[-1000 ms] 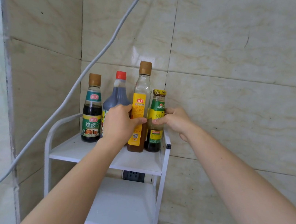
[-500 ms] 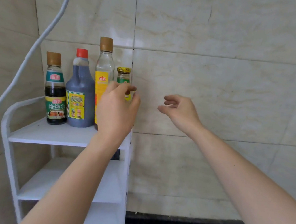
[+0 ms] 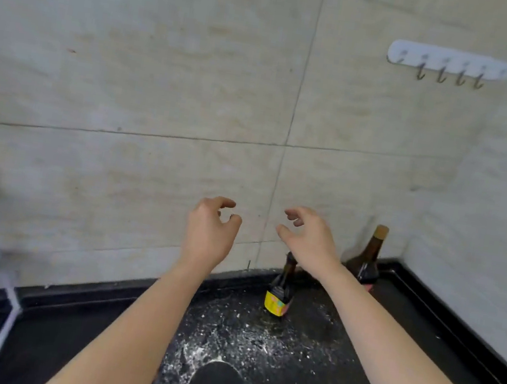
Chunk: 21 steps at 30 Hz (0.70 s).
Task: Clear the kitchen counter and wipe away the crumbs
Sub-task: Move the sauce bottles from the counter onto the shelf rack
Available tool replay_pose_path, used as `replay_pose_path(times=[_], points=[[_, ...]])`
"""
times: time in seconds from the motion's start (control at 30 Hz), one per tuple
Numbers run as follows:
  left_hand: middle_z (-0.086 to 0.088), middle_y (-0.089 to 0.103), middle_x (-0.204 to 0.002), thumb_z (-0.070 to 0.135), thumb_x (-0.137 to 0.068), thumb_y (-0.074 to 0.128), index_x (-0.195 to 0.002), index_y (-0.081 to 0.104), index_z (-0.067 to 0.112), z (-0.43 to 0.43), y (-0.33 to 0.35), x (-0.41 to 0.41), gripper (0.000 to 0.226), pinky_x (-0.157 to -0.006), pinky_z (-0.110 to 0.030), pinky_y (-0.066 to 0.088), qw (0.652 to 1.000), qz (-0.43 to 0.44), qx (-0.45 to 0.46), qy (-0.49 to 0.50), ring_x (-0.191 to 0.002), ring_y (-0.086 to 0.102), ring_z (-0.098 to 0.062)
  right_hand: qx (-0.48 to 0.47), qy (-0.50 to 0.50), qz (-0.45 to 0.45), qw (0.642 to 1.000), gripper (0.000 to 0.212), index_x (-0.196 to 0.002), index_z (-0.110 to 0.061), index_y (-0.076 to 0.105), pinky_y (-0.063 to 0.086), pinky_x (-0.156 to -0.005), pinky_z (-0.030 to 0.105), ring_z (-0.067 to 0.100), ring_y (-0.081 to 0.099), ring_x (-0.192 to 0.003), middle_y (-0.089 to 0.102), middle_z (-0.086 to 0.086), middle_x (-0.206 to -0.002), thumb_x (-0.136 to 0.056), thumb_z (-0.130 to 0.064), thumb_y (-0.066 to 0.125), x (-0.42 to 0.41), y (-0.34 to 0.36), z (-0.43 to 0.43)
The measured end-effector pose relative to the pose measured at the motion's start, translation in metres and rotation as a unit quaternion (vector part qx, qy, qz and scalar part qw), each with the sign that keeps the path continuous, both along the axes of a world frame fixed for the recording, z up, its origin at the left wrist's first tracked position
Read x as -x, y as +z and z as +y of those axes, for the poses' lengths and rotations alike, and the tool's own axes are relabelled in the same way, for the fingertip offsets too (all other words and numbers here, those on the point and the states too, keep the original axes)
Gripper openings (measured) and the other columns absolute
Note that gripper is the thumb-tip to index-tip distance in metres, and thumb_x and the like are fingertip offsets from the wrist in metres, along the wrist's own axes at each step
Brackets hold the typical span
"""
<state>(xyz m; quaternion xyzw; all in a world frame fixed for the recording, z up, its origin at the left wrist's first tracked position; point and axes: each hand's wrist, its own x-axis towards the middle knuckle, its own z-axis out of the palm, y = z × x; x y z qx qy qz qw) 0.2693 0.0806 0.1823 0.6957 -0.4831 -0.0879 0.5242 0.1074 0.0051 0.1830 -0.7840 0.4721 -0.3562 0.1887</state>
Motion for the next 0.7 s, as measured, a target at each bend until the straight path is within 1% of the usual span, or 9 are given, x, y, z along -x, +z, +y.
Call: replay_pose_path(times=[0.1, 0.2, 0.27, 0.33, 0.37, 0.43, 0.5, 0.6, 0.7], points=[[-0.008, 0.058, -0.121, 0.019, -0.085, 0.061, -0.117, 0.060, 0.015, -0.038, -0.048, 0.059, 0.032, -0.085, -0.030, 0.045, 0.997, 0.051, -0.049, 0.007, -0.105, 0.056, -0.021, -0.040, -0.010, 0.030, 0.999, 0.038, -0.121, -0.014, 0.060, 0.038, -0.079, 0.022, 0.014, 0.056, -0.098, 0.063, 0.001, -0.114, -0.085, -0.026, 0.065, 0.065, -0.040, -0.041], [-0.010, 0.056, -0.126, 0.017, -0.084, 0.062, -0.127, 0.052, 0.012, -0.062, -0.094, 0.107, 0.044, -0.091, -0.033, 0.044, 0.988, 0.097, -0.121, 0.005, -0.110, 0.055, -0.025, -0.104, -0.031, 0.062, 0.992, 0.043, -0.126, -0.013, 0.057, 0.044, -0.089, 0.029, 0.020, 0.057, -0.111, 0.062, 0.004, -0.121, -0.087, -0.030, 0.063, 0.121, -0.079, -0.072], [-0.010, 0.053, -0.132, 0.020, -0.085, 0.063, -0.134, 0.045, 0.013, -0.076, -0.123, 0.136, 0.053, -0.090, -0.033, 0.042, 0.976, 0.131, -0.174, 0.016, -0.114, 0.053, -0.025, -0.142, -0.042, 0.083, 0.986, 0.046, -0.129, -0.010, 0.054, 0.043, -0.090, 0.028, 0.022, 0.056, -0.114, 0.059, 0.006, -0.126, -0.088, -0.031, 0.063, 0.157, -0.104, -0.095], [-0.011, 0.048, -0.134, 0.024, -0.084, 0.064, -0.139, 0.037, 0.013, -0.086, -0.148, 0.151, 0.062, -0.085, -0.033, 0.042, 0.963, 0.139, -0.229, 0.024, -0.114, 0.052, -0.028, -0.178, -0.055, 0.116, 0.976, 0.051, -0.131, -0.010, 0.051, 0.044, -0.085, 0.028, 0.024, 0.057, -0.110, 0.055, 0.009, -0.130, -0.088, -0.033, 0.063, 0.181, -0.122, -0.116], [-0.013, 0.047, -0.134, 0.027, -0.083, 0.065, -0.141, 0.033, 0.013, -0.093, -0.160, 0.158, 0.067, -0.083, -0.034, 0.044, 0.956, 0.137, -0.257, 0.026, -0.112, 0.053, -0.030, -0.198, -0.064, 0.131, 0.969, 0.053, -0.131, -0.009, 0.050, 0.045, -0.083, 0.030, 0.025, 0.058, -0.108, 0.054, 0.010, -0.129, -0.087, -0.036, 0.063, 0.191, -0.131, -0.131], [-0.015, 0.043, -0.135, 0.033, -0.082, 0.066, -0.142, 0.029, 0.014, -0.106, -0.178, 0.167, 0.074, -0.085, -0.040, 0.049, 0.945, 0.133, -0.298, 0.029, -0.111, 0.053, -0.032, -0.230, -0.078, 0.144, 0.959, 0.055, -0.128, -0.008, 0.050, 0.049, -0.087, 0.036, 0.029, 0.055, -0.110, 0.053, 0.012, -0.125, -0.085, -0.038, 0.065, 0.204, -0.143, -0.158], [-0.015, 0.038, -0.141, 0.034, -0.081, 0.069, -0.145, 0.024, 0.015, -0.123, -0.191, 0.167, 0.081, -0.091, -0.042, 0.045, 0.939, 0.140, -0.310, 0.051, -0.118, 0.049, -0.034, -0.240, -0.101, 0.116, 0.958, 0.052, -0.123, -0.008, 0.050, 0.047, -0.092, 0.040, 0.032, 0.050, -0.115, 0.051, 0.012, -0.121, -0.083, -0.038, 0.067, 0.212, -0.152, -0.187], [-0.014, 0.033, -0.147, 0.034, -0.080, 0.071, -0.148, 0.019, 0.017, -0.151, -0.200, 0.161, 0.087, -0.099, -0.043, 0.040, 0.943, 0.157, -0.282, 0.076, -0.125, 0.044, -0.034, -0.233, -0.150, 0.048, 0.960, 0.064, -0.131, -0.006, 0.041, 0.042, -0.095, 0.041, 0.033, 0.045, -0.120, 0.047, 0.015, -0.125, -0.081, -0.035, 0.070, 0.215, -0.157, -0.228], [-0.010, 0.043, -0.142, 0.036, -0.083, 0.067, -0.143, 0.033, 0.019, -0.171, -0.208, 0.158, 0.070, -0.101, -0.044, 0.041, 0.951, 0.155, -0.262, 0.058, -0.122, 0.049, -0.030, -0.226, -0.159, -0.024, 0.961, 0.059, -0.129, -0.008, 0.043, 0.043, -0.094, 0.043, 0.034, 0.050, -0.115, 0.052, 0.016, -0.121, -0.081, -0.030, 0.070, 0.212, -0.160, -0.262]])
